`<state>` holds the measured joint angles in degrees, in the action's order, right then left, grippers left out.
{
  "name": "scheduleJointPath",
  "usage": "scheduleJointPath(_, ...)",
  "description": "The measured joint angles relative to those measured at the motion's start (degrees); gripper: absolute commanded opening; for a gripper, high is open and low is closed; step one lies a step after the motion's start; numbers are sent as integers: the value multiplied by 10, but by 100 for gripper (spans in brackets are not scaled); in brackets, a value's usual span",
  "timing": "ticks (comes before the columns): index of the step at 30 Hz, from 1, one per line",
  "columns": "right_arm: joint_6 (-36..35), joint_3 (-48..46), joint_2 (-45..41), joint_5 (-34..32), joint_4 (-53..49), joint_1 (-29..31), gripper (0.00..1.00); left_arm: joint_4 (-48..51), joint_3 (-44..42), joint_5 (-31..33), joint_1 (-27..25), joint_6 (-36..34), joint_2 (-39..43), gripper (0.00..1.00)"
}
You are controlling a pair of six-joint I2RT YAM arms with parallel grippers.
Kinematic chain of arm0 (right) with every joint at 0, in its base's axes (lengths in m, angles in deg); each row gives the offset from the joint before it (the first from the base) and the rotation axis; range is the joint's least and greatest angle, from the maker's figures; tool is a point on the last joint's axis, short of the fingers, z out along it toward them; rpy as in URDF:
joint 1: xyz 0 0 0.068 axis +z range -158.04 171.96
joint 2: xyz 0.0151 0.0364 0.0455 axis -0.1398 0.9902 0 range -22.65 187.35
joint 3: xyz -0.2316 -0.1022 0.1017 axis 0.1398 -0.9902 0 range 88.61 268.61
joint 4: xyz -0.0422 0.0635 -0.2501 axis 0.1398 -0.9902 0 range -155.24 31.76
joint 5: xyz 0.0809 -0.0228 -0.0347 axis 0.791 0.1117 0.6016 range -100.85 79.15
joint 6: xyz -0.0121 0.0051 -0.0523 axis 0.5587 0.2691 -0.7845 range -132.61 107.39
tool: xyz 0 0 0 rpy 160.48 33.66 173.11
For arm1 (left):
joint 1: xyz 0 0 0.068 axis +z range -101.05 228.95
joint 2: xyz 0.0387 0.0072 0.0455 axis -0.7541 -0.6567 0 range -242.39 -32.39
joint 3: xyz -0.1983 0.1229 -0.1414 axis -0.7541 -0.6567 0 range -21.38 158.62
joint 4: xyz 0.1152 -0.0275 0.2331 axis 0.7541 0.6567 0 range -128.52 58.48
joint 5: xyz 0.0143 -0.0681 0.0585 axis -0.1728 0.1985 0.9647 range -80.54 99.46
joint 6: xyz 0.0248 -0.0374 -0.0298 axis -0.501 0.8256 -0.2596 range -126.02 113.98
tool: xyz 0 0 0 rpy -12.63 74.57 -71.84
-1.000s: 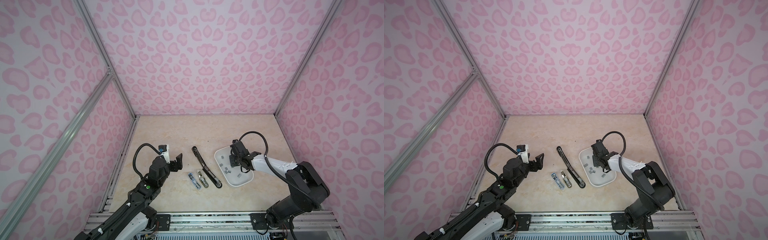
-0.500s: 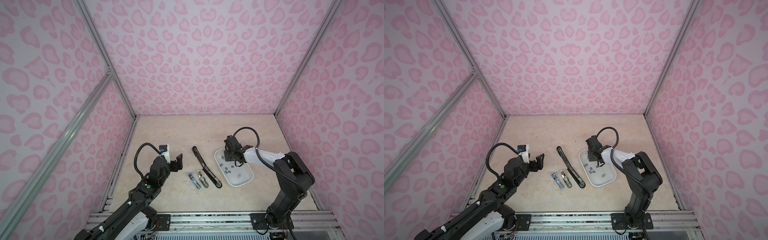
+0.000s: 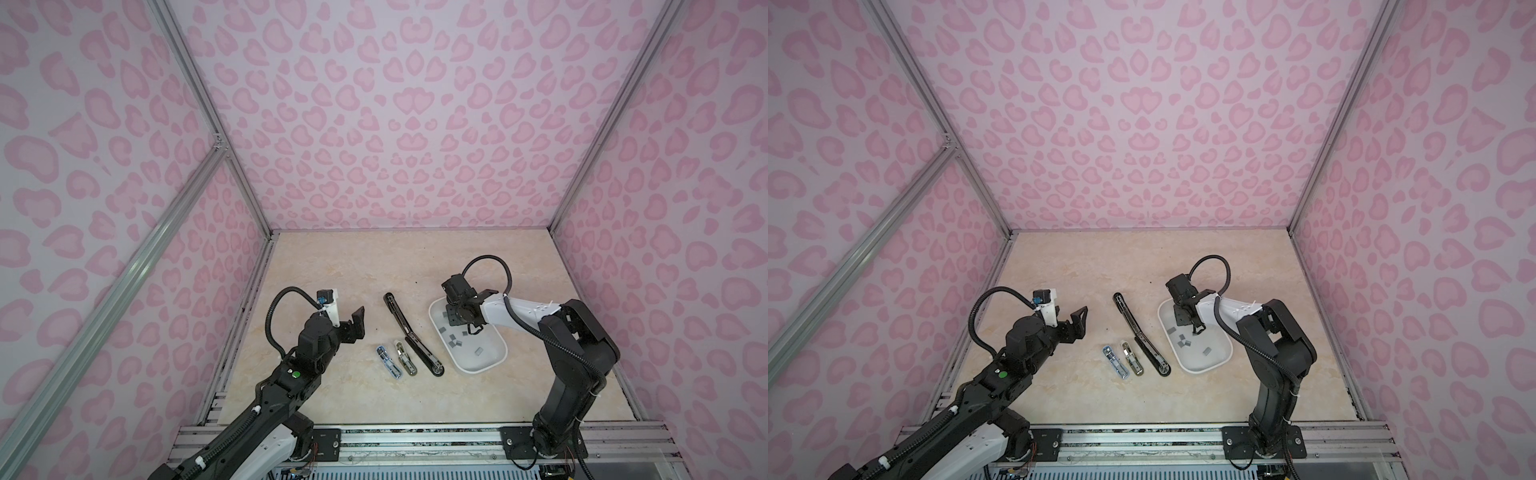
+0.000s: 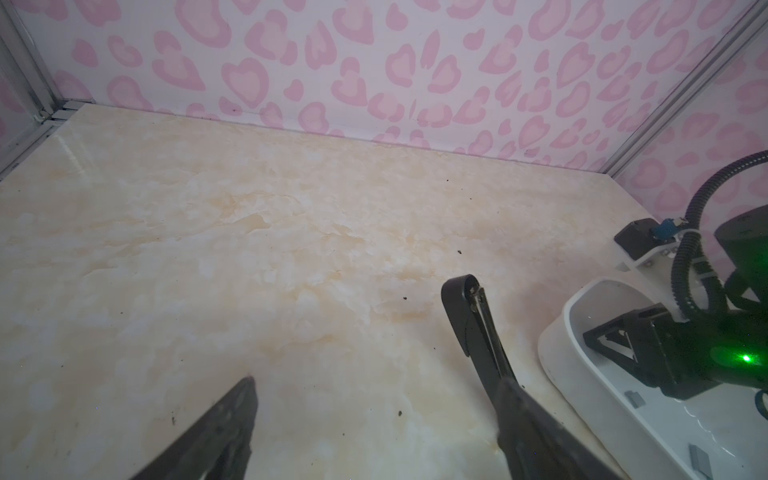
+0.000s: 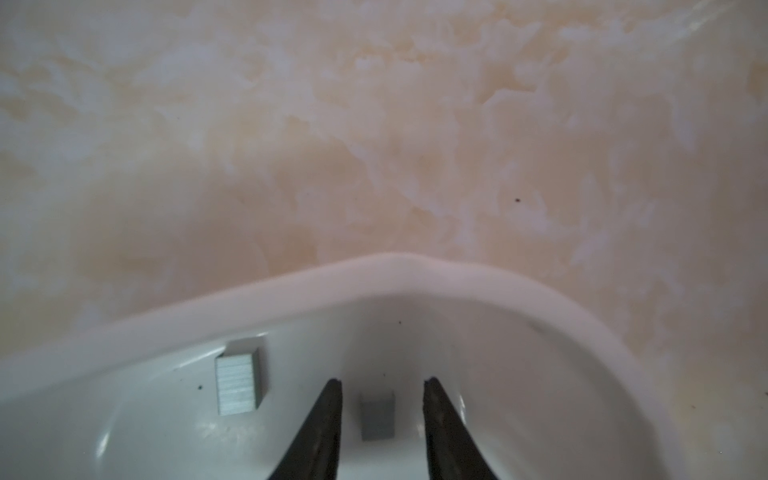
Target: Load the staples into the stapler
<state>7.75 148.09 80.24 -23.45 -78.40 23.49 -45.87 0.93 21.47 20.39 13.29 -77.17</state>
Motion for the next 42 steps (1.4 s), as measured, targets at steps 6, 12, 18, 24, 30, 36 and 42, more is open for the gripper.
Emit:
scheduleJointPath(6,0,3,7,3,-5,0,29,0,0,0,0,0,-1,90)
scheduleJointPath(12,2,4,7,16,-5,-8,22,0,0,0,0,0,-1,90)
scheduleJointPath(18,3,4,9,22,-3,-11,19,0,0,0,0,0,-1,90)
scheduleJointPath(24,5,2,6,26,-4,-11,20,0,0,0,0,0,0,90)
scheduleJointPath(30,7,2,6,28,-5,-12,22,0,0,0,0,0,0,90)
scheduleJointPath(36,11,0,2,28,-8,-12,21,0,0,0,0,0,0,90)
scheduleJointPath(42,11,-2,0,32,-11,-12,21,0,0,0,0,0,1,90)
